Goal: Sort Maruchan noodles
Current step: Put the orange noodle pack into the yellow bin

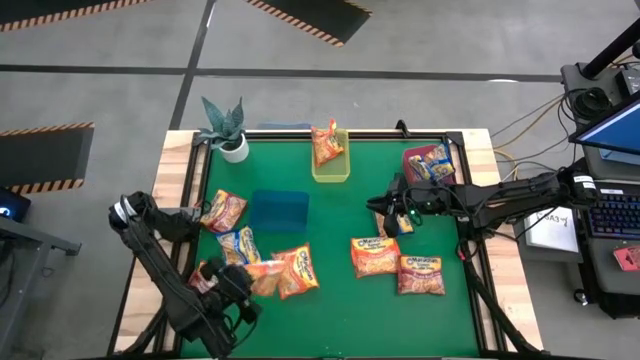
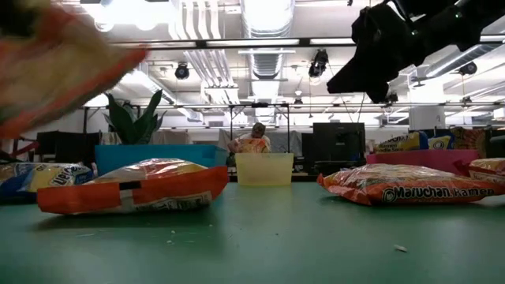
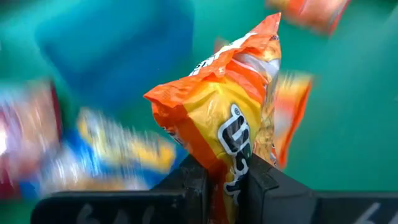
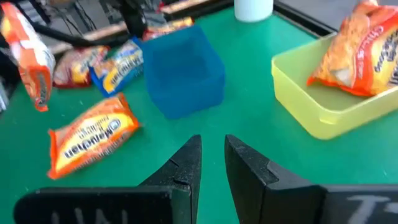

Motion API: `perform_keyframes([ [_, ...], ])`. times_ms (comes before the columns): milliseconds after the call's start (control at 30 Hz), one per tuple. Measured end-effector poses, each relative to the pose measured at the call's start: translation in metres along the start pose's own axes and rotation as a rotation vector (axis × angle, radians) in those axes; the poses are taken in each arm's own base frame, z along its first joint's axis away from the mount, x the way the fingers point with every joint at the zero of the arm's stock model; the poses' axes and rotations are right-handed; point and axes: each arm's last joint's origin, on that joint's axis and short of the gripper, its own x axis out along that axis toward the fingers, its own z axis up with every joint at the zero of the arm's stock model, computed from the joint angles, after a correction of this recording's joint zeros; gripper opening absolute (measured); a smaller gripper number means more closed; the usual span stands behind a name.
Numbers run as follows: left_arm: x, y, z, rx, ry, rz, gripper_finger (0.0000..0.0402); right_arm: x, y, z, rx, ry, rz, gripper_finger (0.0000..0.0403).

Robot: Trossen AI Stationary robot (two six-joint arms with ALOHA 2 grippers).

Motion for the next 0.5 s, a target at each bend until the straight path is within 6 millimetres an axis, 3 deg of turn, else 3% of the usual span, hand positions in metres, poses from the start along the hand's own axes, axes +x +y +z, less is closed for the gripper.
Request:
perform_keyframes([
  [200, -0.005, -0.01, 0.039, 0.231, -0.159, -0.011, 0.0031, 0.0, 0.003, 0.001, 0.033, -0.058, 0.118, 0.0061],
  [500, 0.039, -0.006, 0.091, 0.617, -0.125, 0.159, 0.0031, -0.003, 0.017, 0.005, -0.052, -0.119, 0.215, 0.0134],
])
